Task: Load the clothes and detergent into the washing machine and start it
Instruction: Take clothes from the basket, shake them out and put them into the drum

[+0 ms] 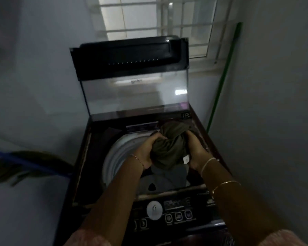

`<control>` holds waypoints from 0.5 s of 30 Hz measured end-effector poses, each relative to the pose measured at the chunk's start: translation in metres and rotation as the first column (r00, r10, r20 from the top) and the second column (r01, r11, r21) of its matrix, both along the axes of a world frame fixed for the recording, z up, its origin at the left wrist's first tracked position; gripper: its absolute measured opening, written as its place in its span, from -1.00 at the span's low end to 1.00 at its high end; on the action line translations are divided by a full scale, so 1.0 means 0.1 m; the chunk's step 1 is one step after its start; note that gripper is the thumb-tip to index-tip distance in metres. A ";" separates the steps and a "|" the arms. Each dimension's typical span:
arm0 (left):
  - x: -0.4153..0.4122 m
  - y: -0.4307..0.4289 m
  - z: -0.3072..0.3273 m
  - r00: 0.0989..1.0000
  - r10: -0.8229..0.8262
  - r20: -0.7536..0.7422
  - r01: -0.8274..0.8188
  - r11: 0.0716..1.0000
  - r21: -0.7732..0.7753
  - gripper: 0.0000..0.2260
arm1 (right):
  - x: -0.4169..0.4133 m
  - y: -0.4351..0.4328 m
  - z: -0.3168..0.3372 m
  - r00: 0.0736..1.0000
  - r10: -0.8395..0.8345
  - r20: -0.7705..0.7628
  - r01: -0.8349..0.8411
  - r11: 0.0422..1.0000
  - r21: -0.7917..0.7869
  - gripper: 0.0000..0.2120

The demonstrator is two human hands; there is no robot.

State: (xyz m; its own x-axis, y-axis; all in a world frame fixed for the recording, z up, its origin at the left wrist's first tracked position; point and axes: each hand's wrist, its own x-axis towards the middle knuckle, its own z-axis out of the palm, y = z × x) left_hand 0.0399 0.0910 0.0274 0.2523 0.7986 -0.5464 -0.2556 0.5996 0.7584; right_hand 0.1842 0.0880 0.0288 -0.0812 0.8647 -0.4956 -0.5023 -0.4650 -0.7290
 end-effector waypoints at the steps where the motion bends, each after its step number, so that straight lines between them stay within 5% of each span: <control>1: -0.09 0.08 -0.06 1.000 0.000 -0.017 0.000 1.000 -0.025 -0.74 | -0.06 0.09 -0.07 1.000 0.016 0.016 -0.016 0.999 -0.030 -0.56; 6: -0.37 0.39 -0.35 0.991 -0.125 -0.038 0.119 0.983 -0.139 -0.76 | -0.28 0.37 -0.49 0.992 0.003 0.123 0.017 0.988 -0.156 -0.58; 12: -0.46 0.61 -0.75 0.999 -0.044 0.003 0.043 0.952 -0.303 -0.72 | -0.38 0.49 -0.83 0.977 -0.044 0.210 0.106 0.951 -0.290 -0.74; 15: -0.53 0.69 -0.92 0.987 -0.056 -0.148 0.009 0.953 -0.301 -0.65 | -0.39 0.53 -0.90 0.973 0.001 0.229 0.082 0.931 -0.355 -0.75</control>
State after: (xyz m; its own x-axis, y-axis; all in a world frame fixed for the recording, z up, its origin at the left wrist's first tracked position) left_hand -0.0130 0.1600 -0.0649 0.1700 0.5854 -0.7927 -0.1269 0.8107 0.5715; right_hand 0.1450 0.1411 -0.0610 0.0980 0.6249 -0.7746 -0.3711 -0.6992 -0.6111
